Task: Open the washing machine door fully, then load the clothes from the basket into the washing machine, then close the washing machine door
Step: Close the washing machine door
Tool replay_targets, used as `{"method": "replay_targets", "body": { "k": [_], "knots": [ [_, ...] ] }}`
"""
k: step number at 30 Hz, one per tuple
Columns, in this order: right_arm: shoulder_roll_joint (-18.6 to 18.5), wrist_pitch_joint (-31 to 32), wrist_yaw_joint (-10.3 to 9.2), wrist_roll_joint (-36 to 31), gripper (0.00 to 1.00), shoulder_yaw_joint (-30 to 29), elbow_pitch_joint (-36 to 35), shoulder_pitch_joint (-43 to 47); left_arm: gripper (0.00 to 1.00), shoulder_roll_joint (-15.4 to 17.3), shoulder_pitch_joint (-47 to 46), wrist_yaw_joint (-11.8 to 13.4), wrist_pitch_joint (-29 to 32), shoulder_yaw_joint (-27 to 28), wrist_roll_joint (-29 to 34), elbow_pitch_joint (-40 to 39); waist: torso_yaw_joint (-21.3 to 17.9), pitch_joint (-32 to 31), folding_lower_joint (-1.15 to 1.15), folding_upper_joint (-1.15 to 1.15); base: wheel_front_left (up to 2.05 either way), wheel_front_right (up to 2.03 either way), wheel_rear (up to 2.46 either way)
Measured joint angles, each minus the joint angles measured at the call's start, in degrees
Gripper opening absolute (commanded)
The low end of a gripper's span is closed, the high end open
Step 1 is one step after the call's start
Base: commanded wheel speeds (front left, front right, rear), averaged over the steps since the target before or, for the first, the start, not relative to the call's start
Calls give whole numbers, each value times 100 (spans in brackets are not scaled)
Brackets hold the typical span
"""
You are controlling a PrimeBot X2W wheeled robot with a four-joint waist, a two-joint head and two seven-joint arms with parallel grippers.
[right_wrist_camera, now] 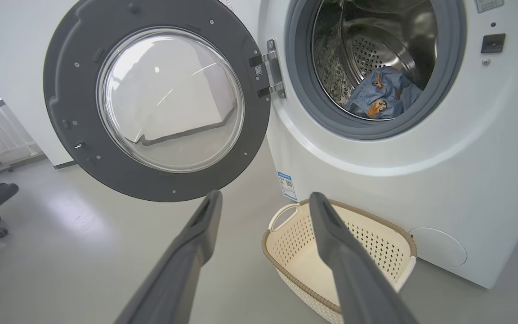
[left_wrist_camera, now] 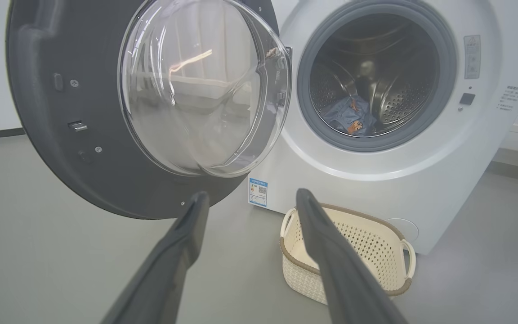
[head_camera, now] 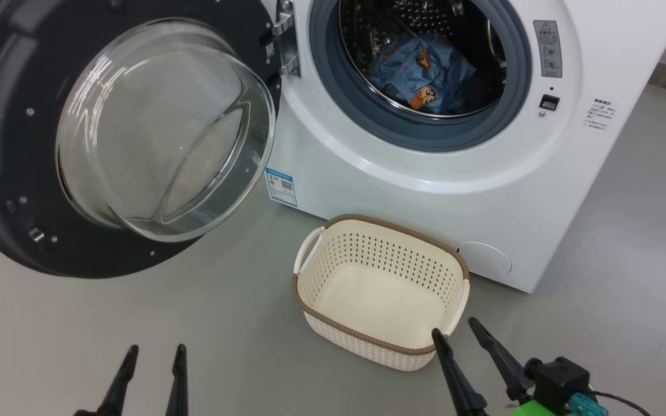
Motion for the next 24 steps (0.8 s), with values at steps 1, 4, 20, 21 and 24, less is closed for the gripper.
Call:
{"method": "replay_targets", "body": {
  "k": [1, 4, 20, 21, 24],
  "knots": [
    [-1, 0, 0, 0, 100, 42, 33, -52, 100, -1, 5, 13, 0, 14, -1, -46, 11, 16, 0, 0, 0, 0, 0],
    [-9, 0, 0, 1, 100, 138, 88, -162, 100, -1, 55, 63, 0, 36, -11, -133, 28, 43, 0, 0, 0, 0, 0],
    [-74, -27, 0, 52, 100, 421, 387, -464, 100, -1, 208, 252, 0, 123, -111, -341, 32, 59, 0, 0, 0, 0, 0],
    [-79, -27, 0, 52, 100, 422, 390, -464, 100, -1, 208, 254, 0, 121, -111, -341, 29, 54, 0, 0, 0, 0, 0],
    [-87, -27, 0, 52, 100, 411, 391, -464, 100, -1, 208, 254, 0, 107, -112, -339, 18, 37, 0, 0, 0, 0, 0]
  ]
}}
